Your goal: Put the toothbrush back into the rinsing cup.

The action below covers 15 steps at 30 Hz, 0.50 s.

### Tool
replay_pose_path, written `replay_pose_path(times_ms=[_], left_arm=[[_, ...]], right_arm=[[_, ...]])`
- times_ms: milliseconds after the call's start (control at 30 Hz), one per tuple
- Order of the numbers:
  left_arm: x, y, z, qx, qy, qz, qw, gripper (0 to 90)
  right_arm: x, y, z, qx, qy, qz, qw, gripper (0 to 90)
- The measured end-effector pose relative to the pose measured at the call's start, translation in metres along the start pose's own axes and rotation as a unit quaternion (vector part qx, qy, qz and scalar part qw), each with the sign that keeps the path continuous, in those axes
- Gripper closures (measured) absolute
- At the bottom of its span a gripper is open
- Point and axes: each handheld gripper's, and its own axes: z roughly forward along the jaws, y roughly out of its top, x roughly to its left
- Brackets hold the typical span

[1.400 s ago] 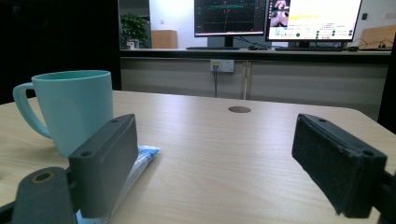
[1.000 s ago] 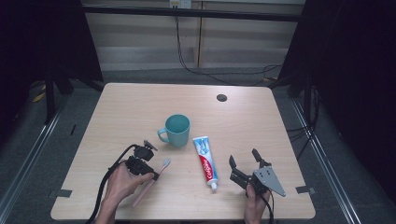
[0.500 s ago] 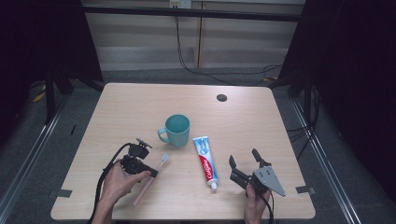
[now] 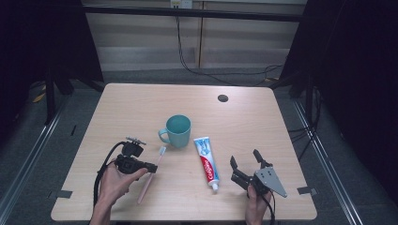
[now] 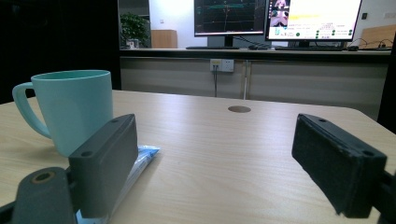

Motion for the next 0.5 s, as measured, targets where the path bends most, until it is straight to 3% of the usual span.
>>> replay_pose_path(times_ms=[200, 500], left_arm=[[-0.002, -0.001, -0.007, -0.039, -0.012, 0.002, 0.9992, 79.2], [-0.001, -0.004, -0.015, -0.076, -0.012, 0.005, 0.997, 79.2]], right_arm=[[0.0, 0.0, 0.0, 0.0, 0.0, 0.0, 1.0, 13.7], [0.0, 0.0, 0.0, 0.0, 0.0, 0.0, 1.0, 13.7]])
